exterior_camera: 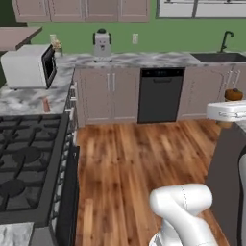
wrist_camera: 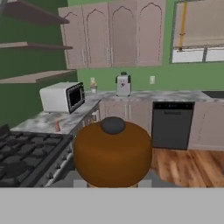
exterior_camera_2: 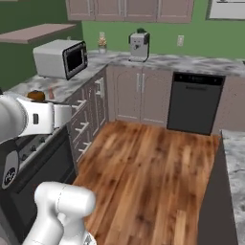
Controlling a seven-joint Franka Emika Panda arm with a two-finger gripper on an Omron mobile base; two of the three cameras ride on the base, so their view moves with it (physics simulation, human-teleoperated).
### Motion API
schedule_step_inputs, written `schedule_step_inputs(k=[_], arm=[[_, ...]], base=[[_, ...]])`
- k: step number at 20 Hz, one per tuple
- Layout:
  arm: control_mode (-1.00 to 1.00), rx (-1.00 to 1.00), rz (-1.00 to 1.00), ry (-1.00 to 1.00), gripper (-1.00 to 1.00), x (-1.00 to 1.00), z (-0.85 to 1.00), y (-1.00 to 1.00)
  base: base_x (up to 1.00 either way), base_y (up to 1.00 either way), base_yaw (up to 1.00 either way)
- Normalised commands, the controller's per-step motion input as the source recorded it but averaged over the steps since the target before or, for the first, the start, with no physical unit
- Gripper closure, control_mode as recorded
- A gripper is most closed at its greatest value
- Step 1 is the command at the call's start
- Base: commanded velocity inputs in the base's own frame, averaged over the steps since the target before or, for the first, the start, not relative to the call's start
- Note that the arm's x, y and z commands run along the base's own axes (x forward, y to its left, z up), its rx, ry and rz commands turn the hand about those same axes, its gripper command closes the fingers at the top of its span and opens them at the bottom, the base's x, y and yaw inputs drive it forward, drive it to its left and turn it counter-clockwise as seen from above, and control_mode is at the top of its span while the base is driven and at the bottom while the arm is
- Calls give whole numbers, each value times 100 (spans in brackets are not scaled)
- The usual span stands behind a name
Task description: Take 2 condiments from the cabinet and move them on the counter near the stove.Make sure the condiments are lined up with each other, next to each other.
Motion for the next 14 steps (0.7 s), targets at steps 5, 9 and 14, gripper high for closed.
schedule_step_inputs(k=[5,9,14], arm=[[100,0,0,0,100,0,0,0],[100,0,0,0,100,0,0,0],[100,0,0,0,100,0,0,0]], base=[[100,1,19],[100,-1,35],[100,-15,60]])
